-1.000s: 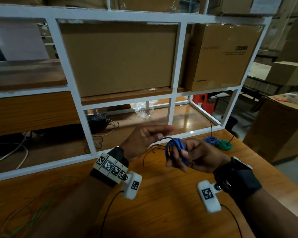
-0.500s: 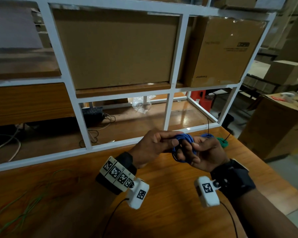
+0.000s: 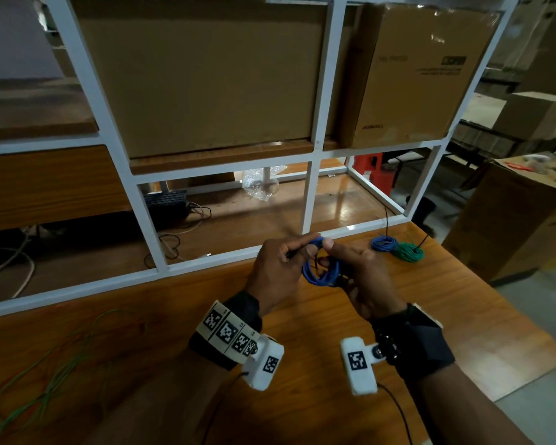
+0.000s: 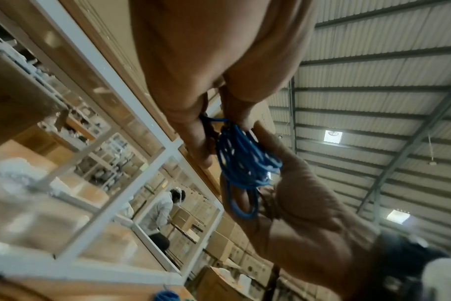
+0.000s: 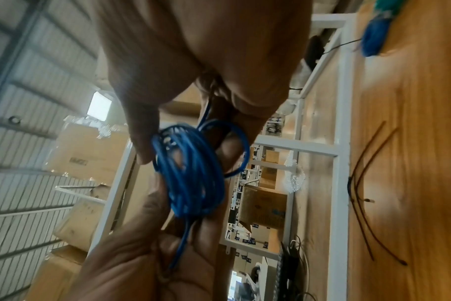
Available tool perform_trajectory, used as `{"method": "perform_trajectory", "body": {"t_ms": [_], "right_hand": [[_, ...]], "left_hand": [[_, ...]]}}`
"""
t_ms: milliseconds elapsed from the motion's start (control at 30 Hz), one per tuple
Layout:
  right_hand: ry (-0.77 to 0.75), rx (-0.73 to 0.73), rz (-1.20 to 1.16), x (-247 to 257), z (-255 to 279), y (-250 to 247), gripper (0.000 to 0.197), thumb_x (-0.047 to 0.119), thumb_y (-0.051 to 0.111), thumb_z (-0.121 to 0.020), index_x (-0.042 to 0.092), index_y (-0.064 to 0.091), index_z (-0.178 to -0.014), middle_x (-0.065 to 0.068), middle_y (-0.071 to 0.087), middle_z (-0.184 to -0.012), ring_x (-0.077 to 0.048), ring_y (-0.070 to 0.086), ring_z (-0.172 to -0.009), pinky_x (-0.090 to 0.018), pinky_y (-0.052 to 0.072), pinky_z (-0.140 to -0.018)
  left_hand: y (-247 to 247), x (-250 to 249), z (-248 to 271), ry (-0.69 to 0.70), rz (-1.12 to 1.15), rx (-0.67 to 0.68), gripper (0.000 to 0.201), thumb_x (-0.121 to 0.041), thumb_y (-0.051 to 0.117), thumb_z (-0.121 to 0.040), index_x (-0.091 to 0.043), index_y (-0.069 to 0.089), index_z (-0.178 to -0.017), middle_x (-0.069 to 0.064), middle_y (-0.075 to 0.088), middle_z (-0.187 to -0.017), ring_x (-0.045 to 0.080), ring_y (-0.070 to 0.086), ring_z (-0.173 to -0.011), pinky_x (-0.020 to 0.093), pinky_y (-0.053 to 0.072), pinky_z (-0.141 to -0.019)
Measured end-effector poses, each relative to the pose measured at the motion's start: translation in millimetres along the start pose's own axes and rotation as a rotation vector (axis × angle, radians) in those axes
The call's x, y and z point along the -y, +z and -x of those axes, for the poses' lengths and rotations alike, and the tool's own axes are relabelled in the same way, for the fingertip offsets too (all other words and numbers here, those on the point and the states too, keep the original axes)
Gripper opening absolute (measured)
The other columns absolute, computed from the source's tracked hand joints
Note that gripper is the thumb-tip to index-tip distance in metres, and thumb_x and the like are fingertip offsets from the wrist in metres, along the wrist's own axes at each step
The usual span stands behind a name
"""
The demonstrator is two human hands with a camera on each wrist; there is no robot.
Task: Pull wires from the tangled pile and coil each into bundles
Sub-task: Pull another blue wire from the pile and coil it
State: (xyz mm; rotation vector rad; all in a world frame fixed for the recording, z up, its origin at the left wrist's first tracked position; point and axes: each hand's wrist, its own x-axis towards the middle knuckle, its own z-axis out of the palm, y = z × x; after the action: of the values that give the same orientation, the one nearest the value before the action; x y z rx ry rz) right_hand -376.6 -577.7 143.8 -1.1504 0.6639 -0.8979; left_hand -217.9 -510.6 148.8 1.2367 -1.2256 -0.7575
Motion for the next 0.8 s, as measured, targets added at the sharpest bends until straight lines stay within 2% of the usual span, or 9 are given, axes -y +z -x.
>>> {"method": "perform_trajectory", "body": {"t_ms": [133, 200, 300, 433, 500, 533, 633, 700, 800], "right_hand": [[0.011, 0.035, 0.075, -6.9, 14.0, -1.9, 0.018, 0.029, 0.074, -0.089, 0.013, 0.081, -0.094, -0.022, 0.075, -0.096, -0.031, 0.070, -0.086, -0.036, 0.054, -0.070], [-0.020, 0.051, 0.087, -9.6, 17.6, -1.8, 0.019, 0.028, 0.071, -0.092, 0.014, 0.080, -0.099, -0.023, 0.075, -0.099, -0.032, 0.070, -0.088, -0.043, 0.055, -0.075], [-0.050, 0.039, 0.002, -11.4, 17.9, 1.2, 0.029, 0.023, 0.069, -0.091, 0.001, 0.072, -0.110, -0.014, 0.074, -0.092, -0.031, 0.070, -0.090, -0.050, 0.058, -0.087], [-0.071, 0.059, -0.114, -13.6, 20.1, 6.3, 0.032, 0.017, 0.063, -0.093, -0.008, 0.066, -0.112, -0.013, 0.069, -0.087, -0.028, 0.068, -0.087, -0.038, 0.062, -0.082], [-0.071, 0.072, -0.151, -16.5, 19.8, 6.3, 0.034, 0.016, 0.061, -0.096, -0.012, 0.063, -0.115, -0.015, 0.066, -0.088, -0.028, 0.066, -0.087, -0.037, 0.061, -0.082], [-0.071, 0.083, -0.158, -17.9, 20.1, 6.0, 0.033, 0.015, 0.060, -0.097, -0.012, 0.063, -0.115, -0.016, 0.065, -0.089, -0.028, 0.066, -0.087, -0.037, 0.061, -0.082], [-0.055, 0.121, -0.160, -20.0, 22.7, 5.1, 0.026, 0.018, 0.055, -0.101, -0.004, 0.067, -0.108, -0.018, 0.065, -0.091, -0.027, 0.066, -0.087, -0.037, 0.060, -0.082], [-0.052, 0.122, -0.062, -22.2, 23.7, 5.7, 0.026, 0.021, 0.055, -0.102, -0.001, 0.069, -0.106, -0.018, 0.067, -0.094, -0.028, 0.067, -0.090, -0.037, 0.060, -0.084], [-0.181, 0.086, 0.373, -24.3, 24.5, 5.5, 0.026, 0.028, 0.054, -0.105, 0.013, 0.074, -0.108, -0.006, 0.075, -0.098, -0.022, 0.071, -0.097, -0.039, 0.058, -0.088]], "left_hand": [[-16.2, 6.7, 5.6, 0.038, -0.130, 0.039, 0.027, -0.012, 0.061, -0.098, -0.013, 0.070, -0.124, -0.002, 0.072, -0.118, 0.008, 0.067, -0.110, 0.040, 0.055, -0.097], [-18.0, 8.7, 9.4, 0.027, -0.115, 0.026, 0.028, -0.012, 0.060, -0.099, -0.015, 0.069, -0.126, -0.003, 0.071, -0.121, 0.007, 0.065, -0.113, 0.040, 0.054, -0.099], [-15.5, 9.6, 14.3, 0.018, -0.069, 0.033, 0.031, -0.016, 0.059, -0.100, -0.018, 0.066, -0.130, -0.002, 0.068, -0.127, 0.009, 0.062, -0.119, 0.041, 0.052, -0.103], [-9.3, 12.0, 21.2, 0.060, -0.121, -0.035, 0.032, -0.025, 0.058, -0.100, -0.031, 0.065, -0.130, -0.004, 0.059, -0.136, 0.002, 0.051, -0.127, 0.037, 0.048, -0.107], [-9.1, 11.2, 23.3, 0.012, -0.122, -0.039, 0.031, -0.034, 0.057, -0.099, -0.041, 0.064, -0.129, -0.004, 0.045, -0.150, -0.002, 0.039, -0.135, 0.037, 0.043, -0.112], [-9.4, 10.2, 23.9, -0.016, -0.051, -0.001, 0.032, -0.034, 0.058, -0.099, -0.040, 0.063, -0.130, -0.001, 0.047, -0.150, 0.002, 0.041, -0.136, 0.040, 0.042, -0.112], [-10.5, 5.5, 28.5, -0.094, 0.246, 0.084, 0.034, -0.019, 0.057, -0.100, -0.020, 0.063, -0.133, 0.008, 0.068, -0.127, 0.025, 0.063, -0.120, 0.050, 0.051, -0.102], [-13.5, 4.6, 29.7, -0.073, 0.187, 0.062, 0.032, -0.013, 0.057, -0.100, -0.015, 0.065, -0.131, 0.008, 0.073, -0.114, 0.025, 0.068, -0.109, 0.046, 0.054, -0.098], [-19.4, 8.5, 30.2, 0.017, -0.051, 0.014, 0.031, -0.015, 0.058, -0.100, -0.024, 0.067, -0.127, 0.004, 0.074, -0.092, 0.018, 0.070, -0.090, 0.040, 0.058, -0.087]]}}
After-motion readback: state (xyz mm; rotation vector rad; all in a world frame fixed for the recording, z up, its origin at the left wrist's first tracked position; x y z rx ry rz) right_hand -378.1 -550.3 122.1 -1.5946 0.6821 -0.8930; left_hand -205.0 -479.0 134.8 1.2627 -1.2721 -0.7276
